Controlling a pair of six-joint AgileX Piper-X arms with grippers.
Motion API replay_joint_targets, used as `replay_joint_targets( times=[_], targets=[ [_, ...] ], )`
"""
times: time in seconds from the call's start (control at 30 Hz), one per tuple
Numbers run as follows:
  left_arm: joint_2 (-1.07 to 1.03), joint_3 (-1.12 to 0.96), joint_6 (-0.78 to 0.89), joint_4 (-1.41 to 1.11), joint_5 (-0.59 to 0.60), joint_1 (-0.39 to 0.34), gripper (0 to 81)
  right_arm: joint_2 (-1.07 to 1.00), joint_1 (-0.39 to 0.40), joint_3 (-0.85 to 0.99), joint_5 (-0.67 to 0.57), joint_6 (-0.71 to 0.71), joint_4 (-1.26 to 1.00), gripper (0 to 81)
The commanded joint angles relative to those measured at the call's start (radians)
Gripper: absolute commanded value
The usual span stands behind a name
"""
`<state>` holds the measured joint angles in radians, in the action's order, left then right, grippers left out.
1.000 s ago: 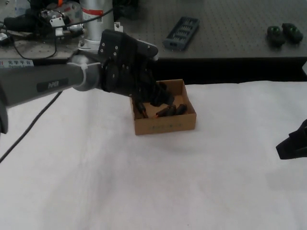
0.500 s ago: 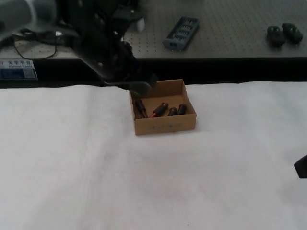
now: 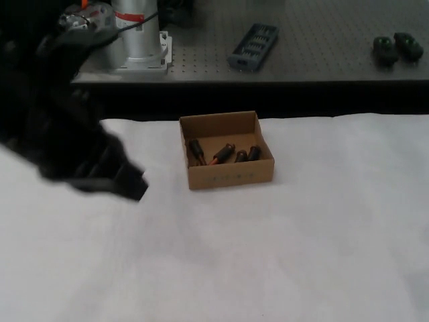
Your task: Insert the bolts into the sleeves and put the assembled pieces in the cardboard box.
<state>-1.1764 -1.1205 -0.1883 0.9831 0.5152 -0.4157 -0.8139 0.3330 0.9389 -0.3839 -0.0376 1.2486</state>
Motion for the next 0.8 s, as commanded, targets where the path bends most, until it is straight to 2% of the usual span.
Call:
replay_joint_targets(
  times=[0.0, 0.17, 0.37, 0.57, 0.77],
  targets=[
    [0.078, 0.083, 0.031, 0.001, 0.051, 0.002, 0.7, 0.031, -0.004, -0.020, -0.015, -0.009, -0.015, 2.8],
    [0.338, 0.327, 0.121, -0.117, 0.055, 0.002, 0.7, 0.124, -0.004, -0.200, -0.016, 0.062, -0.142, 2.8],
    [0.513, 0.593, 0.366, -0.390, 0.055, 0.002, 0.7, 0.251, -0.004, -0.478, -0.060, 0.338, -0.380, 2.8],
    [0.539, 0.875, 0.571, -0.661, 0.055, 0.002, 0.7, 0.329, -0.004, -0.703, -0.060, 0.531, -0.563, 2.8],
    [0.534, 1.067, 0.752, -0.811, 0.055, 0.002, 0.7, 0.334, -0.004, -0.823, -0.060, 0.618, -0.674, 2.8]
  ],
)
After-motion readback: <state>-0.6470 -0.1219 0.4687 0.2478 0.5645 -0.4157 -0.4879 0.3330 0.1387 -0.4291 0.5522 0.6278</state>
